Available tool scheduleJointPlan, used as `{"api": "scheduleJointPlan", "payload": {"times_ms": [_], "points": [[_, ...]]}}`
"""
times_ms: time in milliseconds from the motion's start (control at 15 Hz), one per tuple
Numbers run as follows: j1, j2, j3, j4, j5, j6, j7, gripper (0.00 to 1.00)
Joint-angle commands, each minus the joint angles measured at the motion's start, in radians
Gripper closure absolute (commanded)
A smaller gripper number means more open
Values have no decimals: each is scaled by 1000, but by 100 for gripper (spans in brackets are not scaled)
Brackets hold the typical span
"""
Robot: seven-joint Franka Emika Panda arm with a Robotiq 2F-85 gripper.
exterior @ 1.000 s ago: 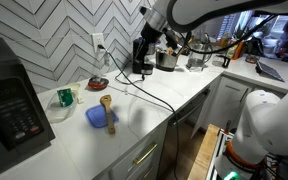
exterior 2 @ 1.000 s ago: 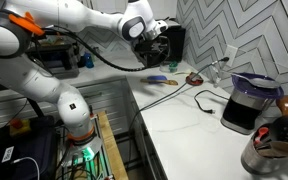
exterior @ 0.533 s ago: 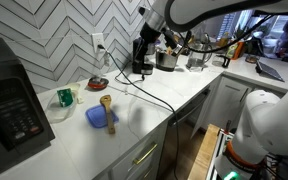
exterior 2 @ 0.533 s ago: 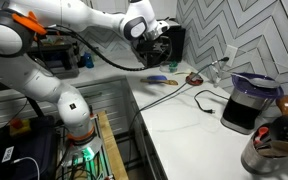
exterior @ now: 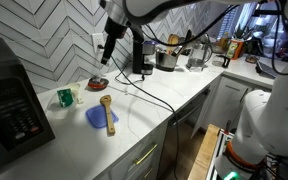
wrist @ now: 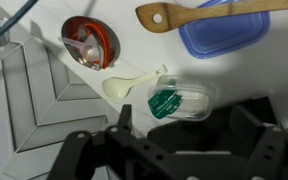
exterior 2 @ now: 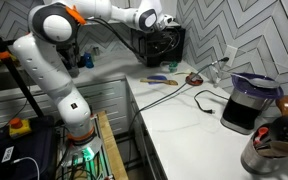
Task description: Remove the green packet from the lunchbox and put it on the drip tray
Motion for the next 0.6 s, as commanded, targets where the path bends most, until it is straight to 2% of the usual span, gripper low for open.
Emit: {"api": "scheduleJointPlan", "payload": {"times_ms": [0,200,267,400,533], "points": [[-22,227,43,257,45,-139,-165,0],[-60,357,92,439,92,-269,-313,0],[-59,270,98,303,52,-172,-218,0],[-72,336,112,394,64,-224,-267,0],[-76,358,114,427,67,-240,-280,0]]}}
